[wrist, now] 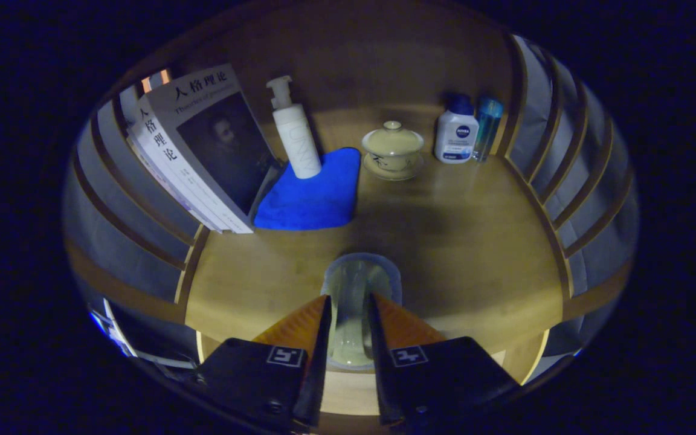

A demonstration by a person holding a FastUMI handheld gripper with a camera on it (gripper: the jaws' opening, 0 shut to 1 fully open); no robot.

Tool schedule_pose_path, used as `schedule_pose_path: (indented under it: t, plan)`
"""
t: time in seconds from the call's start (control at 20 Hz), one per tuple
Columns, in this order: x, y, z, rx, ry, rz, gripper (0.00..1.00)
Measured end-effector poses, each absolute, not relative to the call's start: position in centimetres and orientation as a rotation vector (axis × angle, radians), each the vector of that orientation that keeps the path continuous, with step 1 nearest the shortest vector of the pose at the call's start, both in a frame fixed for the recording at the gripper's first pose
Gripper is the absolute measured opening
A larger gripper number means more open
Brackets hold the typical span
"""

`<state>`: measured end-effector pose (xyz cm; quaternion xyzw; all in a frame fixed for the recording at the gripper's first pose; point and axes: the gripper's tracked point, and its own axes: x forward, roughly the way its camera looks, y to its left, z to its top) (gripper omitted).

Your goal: Pull open the drawer, take out the items inside it, and place them on the countertop above the cabinet.

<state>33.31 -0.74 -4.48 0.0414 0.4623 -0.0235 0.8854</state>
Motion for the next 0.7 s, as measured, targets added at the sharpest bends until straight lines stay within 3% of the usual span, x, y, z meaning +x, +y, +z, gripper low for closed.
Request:
schedule_pose_path:
  t: [0.15, 0.45, 0.7]
  plan:
    - [31.8, -0.2, -4.0, 0.055, 0.945, -0.025, 0.53]
    - [28.3, 1.7, -2.0, -0.060, 0.831, 0.068, 0.67]
    - [23.0, 3.9, 0.4, -0.121, 0.702, 0.146, 0.66]
